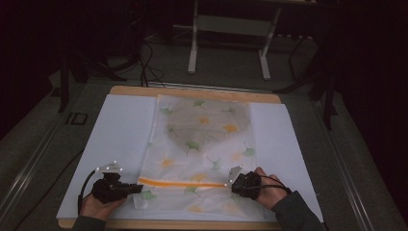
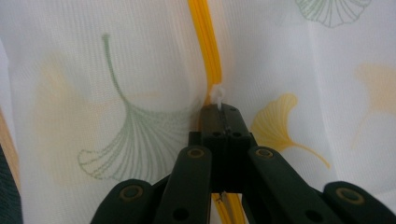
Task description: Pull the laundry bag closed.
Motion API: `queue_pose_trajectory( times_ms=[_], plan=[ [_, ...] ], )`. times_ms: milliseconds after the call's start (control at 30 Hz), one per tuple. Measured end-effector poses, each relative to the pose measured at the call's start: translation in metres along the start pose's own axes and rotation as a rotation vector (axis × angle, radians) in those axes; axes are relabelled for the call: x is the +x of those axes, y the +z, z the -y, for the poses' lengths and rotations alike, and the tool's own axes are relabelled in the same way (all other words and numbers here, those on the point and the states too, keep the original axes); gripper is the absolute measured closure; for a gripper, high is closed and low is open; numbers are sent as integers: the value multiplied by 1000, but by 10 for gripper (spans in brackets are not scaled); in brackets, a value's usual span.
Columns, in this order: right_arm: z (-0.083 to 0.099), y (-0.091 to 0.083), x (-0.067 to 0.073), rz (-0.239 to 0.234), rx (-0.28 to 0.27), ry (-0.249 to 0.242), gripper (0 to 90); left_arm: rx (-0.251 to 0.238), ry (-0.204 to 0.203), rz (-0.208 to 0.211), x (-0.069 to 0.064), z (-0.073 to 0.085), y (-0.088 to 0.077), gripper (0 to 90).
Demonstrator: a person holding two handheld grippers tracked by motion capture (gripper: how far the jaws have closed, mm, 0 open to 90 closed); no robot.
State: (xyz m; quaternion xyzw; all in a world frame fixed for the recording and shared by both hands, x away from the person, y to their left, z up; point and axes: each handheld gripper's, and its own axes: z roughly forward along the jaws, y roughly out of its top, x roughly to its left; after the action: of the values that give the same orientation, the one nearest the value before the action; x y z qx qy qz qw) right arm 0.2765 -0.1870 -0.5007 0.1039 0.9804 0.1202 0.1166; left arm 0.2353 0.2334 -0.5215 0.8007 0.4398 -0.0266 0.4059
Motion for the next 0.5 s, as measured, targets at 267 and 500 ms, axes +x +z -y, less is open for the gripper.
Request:
queue_pose_trajectory(
  times_ms=[267, 500],
  plan=[
    [8, -2, -1, 13, 19, 11, 900, -1, 0, -1, 0, 0, 0, 888],
    [16, -4, -2, 16, 27, 28, 900, 0, 0, -3, 0, 0, 0, 887]
  ],
)
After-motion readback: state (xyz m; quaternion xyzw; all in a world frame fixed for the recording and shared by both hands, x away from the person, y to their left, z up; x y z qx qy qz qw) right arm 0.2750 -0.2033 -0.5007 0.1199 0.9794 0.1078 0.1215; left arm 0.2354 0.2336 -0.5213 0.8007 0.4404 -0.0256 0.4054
